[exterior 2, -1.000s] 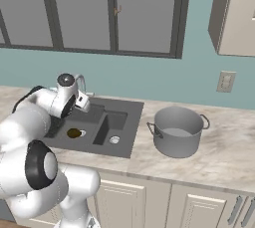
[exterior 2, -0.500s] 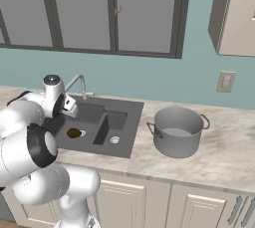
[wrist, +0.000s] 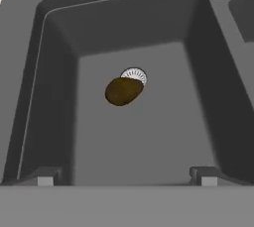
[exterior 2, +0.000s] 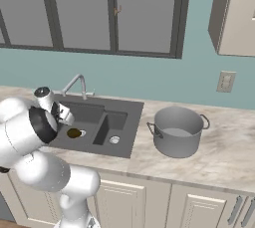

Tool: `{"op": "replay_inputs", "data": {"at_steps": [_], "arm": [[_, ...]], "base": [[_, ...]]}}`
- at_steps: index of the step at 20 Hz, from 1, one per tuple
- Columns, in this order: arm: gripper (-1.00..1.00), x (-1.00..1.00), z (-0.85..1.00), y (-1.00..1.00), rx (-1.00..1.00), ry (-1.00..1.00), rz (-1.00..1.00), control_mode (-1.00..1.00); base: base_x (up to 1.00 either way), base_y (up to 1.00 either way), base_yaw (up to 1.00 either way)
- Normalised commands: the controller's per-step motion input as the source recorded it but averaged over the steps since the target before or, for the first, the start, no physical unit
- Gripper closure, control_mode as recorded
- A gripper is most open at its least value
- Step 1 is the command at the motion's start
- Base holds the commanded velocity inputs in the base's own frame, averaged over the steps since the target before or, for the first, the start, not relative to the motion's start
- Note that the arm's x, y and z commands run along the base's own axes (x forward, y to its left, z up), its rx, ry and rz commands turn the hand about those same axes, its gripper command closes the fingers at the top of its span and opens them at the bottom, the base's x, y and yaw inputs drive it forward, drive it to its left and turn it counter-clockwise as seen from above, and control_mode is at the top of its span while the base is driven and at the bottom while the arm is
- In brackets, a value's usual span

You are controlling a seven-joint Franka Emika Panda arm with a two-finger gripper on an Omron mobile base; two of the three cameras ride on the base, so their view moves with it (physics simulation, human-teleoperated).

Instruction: Dump the avocado from the pot into the sink. Then turn on the water and wash the avocado. Then turn off the water and put the avocado back in the pot.

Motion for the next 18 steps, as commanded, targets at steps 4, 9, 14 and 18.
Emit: {"op": "replay_inputs", "data": {"at_steps": [4,9,14,18], "arm": [[-1.0,0.24,-0.4,0.08,-0.06,0.0,0.0,-1.0],[-1.0,0.33,-0.32,0.03,-0.03,0.01,0.0,-1.0],[-1.0,0.23,-0.36,0.09,-0.04,0.04,0.0,-1.0],[-1.0,0.28,-0.39,0.11,-0.03,0.06,0.0,-1.0]], "base": [[0.0,0.0,0.0],[0.0,0.0,0.0],[0.0,0.0,0.0],[0.0,0.0,0.0]]}}
